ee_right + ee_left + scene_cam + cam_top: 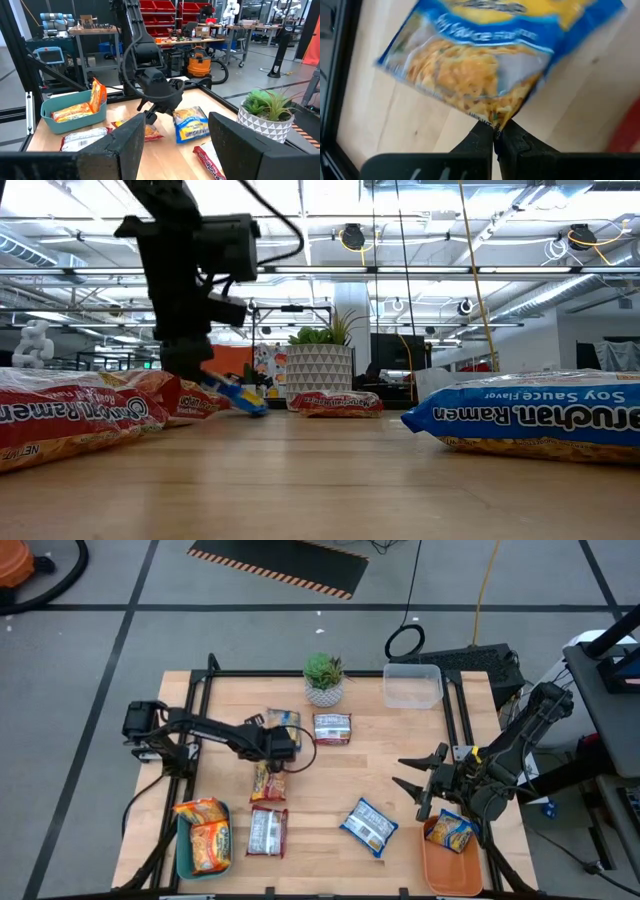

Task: Sort Maruchan noodles
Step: Put the top blue noodle pack into the orange bin

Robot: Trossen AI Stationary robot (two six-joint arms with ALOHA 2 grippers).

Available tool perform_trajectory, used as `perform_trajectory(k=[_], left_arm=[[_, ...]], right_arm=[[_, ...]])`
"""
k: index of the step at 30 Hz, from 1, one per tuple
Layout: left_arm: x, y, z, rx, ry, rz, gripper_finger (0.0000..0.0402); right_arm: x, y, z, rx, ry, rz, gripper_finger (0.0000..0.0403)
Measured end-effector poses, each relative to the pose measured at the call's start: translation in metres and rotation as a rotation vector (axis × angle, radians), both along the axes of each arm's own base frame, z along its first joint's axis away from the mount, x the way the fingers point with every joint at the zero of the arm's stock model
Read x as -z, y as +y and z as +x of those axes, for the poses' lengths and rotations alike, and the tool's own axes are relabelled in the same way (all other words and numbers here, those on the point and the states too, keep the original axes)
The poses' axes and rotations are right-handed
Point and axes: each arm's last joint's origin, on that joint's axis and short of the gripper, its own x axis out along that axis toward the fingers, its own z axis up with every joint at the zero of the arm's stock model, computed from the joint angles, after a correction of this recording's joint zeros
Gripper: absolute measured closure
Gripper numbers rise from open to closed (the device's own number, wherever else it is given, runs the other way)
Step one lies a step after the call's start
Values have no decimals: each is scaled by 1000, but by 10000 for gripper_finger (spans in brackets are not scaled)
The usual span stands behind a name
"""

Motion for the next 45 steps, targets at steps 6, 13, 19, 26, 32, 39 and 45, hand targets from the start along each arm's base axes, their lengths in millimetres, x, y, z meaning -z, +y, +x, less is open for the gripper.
perform_trajectory(k=[6,13,19,26,32,39,45], left_arm=[[-14,-19,10,114,-14,32,395],[-38,-43,22,239,-28,51,395],[-62,-68,28,306,-75,119,396],[-79,-101,28,461,-94,256,396],[-82,-115,24,559,-58,382,396],[-86,-131,20,641,-36,533,396],[-89,-145,13,713,13,684,396]], right_arm=[[0,0,0,1,-5,14,193],[0,0,0,-1,3,-6,193],[0,0,0,0,-5,12,193],[0,0,0,1,-7,19,193],[0,0,0,2,-5,13,193],[0,0,0,5,-19,48,193],[0,0,0,5,-14,36,193]])
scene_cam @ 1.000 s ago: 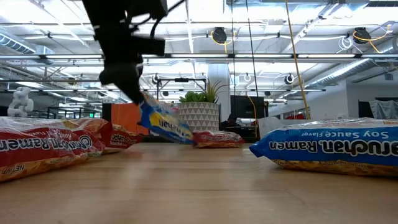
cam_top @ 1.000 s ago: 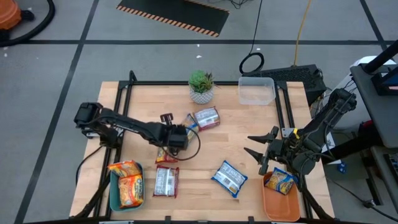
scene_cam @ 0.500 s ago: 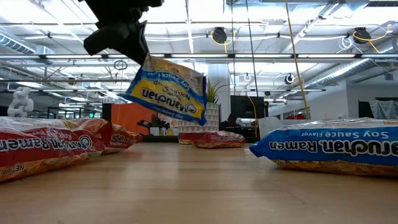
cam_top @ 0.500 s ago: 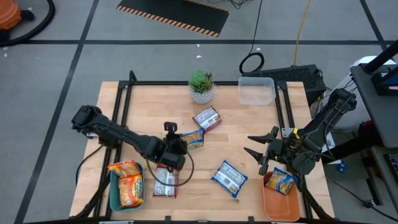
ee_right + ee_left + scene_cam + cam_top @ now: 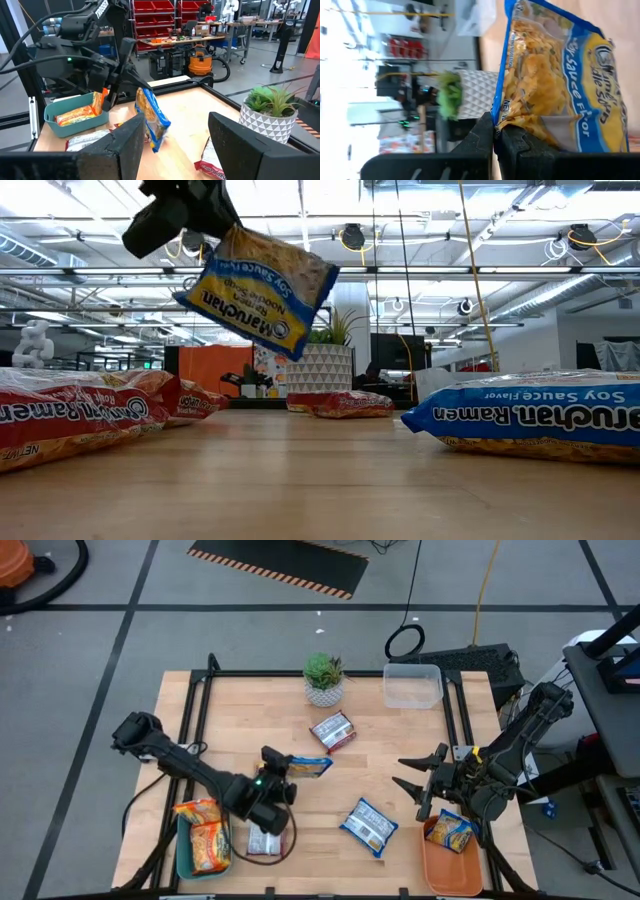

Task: Sort Maruchan noodles
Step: Put the top blue noodle pack into the orange bin

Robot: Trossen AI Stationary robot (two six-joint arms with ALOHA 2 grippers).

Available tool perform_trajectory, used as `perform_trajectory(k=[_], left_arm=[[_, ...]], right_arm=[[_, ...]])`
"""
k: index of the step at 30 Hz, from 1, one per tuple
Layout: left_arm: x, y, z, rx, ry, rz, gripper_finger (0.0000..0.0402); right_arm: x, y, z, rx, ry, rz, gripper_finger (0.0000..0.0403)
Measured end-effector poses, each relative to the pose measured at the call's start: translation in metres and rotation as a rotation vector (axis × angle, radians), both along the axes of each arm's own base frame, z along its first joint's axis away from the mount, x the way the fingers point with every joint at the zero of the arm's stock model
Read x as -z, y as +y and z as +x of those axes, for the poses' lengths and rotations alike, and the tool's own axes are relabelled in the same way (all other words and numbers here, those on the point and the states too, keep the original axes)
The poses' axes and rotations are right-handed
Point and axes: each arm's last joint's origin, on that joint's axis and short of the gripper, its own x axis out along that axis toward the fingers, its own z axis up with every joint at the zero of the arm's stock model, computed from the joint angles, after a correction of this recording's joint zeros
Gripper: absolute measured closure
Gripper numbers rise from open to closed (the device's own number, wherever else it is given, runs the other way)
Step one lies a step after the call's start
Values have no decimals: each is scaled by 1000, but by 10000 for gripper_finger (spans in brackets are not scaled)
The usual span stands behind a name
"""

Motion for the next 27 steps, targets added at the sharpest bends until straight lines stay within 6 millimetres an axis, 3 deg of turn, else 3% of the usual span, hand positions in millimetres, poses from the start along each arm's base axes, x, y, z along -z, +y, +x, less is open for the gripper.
perform_trajectory(k=[14,21,27], left_arm=[[-8,-21,-11,18,-101,245,396],[-13,-31,-7,34,-130,291,396],[-17,-35,-1,41,-151,284,396]], right_arm=[[0,0,0,-4,12,-28,193],[0,0,1,-29,43,-96,193],[10,6,23,-114,90,-131,193]])
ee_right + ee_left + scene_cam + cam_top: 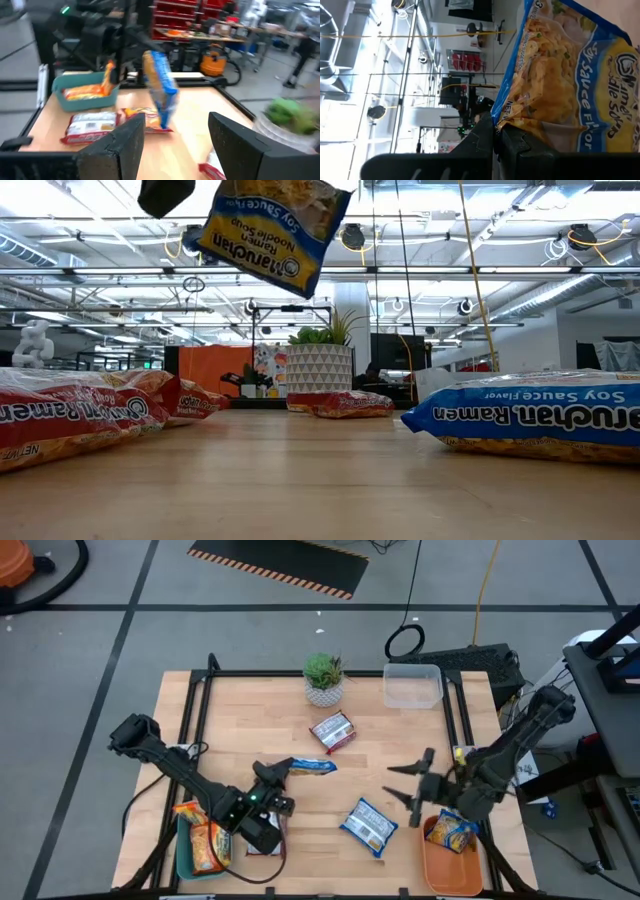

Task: Sort Maruchan noodles
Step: Put the top blue noodle pack into the orange bin

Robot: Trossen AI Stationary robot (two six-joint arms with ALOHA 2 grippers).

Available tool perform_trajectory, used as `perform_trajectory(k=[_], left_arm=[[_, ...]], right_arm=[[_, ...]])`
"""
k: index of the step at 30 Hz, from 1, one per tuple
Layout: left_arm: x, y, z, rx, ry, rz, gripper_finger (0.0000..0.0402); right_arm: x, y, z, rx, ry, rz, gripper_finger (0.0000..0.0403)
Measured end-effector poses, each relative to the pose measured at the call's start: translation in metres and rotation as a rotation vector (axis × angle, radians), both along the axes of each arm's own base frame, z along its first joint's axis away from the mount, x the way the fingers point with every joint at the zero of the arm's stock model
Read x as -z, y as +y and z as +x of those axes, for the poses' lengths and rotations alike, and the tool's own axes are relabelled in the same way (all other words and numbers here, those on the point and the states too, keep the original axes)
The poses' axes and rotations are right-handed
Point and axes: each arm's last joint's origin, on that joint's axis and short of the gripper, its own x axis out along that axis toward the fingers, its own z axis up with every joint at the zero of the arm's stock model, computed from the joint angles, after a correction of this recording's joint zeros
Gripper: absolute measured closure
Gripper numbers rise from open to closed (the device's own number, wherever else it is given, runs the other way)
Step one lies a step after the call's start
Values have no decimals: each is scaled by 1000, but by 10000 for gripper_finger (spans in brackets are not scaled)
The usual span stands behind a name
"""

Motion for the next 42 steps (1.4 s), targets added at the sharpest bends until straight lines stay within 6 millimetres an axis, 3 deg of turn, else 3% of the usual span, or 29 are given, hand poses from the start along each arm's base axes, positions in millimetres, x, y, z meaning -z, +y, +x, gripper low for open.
perform_trajectory(k=[6,11,23,27,34,42], left_arm=[[-4,-3,5,14,-33,-32,396],[-4,-4,6,17,-44,-46,396],[-7,-8,10,60,-70,-112,396],[-9,-11,11,75,-76,-116,396],[-10,-11,11,78,-72,-113,396],[-11,-12,13,83,-97,-133,396]], right_arm=[[13,8,36,-64,8,-139,193],[17,2,50,-26,11,-195,188],[36,-15,78,-34,22,-40,119],[44,-24,90,-11,22,-22,115],[58,-36,107,-161,57,142,115],[78,-43,125,-173,64,132,115]])
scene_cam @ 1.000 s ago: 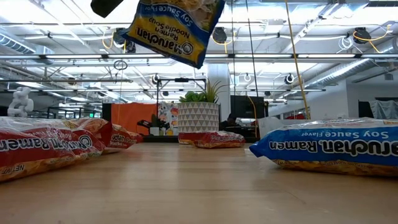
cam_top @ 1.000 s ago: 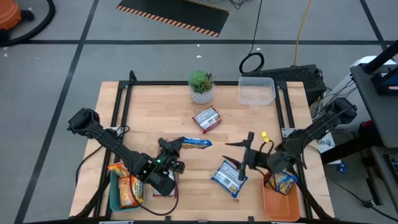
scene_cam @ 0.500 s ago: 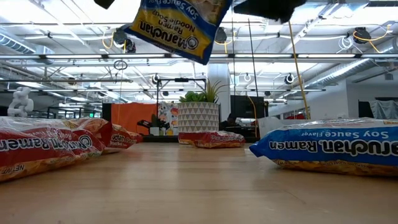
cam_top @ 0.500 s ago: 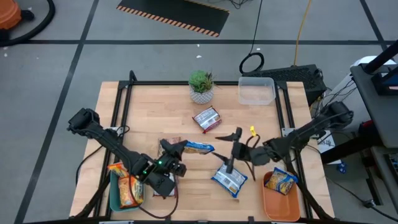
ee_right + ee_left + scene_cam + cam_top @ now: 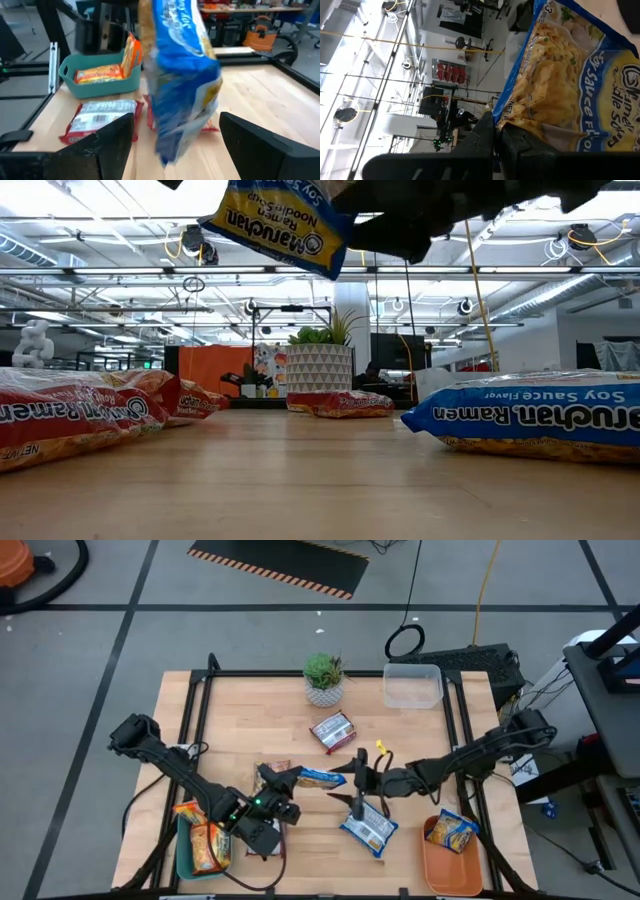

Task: Sort Maruchan noodles
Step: Put the top blue noodle pack into the orange bin

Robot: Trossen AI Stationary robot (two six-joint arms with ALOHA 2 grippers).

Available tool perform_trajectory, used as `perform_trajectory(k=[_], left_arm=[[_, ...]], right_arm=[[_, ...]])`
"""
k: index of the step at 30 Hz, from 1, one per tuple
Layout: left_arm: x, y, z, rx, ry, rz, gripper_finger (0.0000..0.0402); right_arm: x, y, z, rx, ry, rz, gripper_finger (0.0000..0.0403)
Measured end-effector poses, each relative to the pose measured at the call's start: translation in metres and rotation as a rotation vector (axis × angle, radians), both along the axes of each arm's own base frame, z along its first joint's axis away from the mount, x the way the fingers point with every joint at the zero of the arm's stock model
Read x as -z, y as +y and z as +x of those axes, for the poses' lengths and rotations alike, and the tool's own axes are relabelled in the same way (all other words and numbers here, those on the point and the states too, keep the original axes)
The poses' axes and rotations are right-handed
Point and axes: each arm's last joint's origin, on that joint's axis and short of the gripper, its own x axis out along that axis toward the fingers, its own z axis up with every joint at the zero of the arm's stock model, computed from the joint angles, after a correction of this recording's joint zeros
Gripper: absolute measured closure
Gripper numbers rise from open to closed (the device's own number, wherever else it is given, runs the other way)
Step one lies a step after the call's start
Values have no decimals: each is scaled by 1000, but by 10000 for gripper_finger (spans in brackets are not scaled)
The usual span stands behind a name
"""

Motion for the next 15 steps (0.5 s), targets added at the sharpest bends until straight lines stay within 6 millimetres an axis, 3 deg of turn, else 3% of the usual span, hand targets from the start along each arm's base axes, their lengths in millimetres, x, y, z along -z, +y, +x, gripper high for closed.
perform_trajectory(k=[8,15], left_arm=[[-1,-1,1,1,-12,-8,396],[-1,-1,1,1,-13,-9,396]], right_arm=[[7,-1,12,-75,-69,-42,121],[9,-1,15,-69,-94,-67,159]])
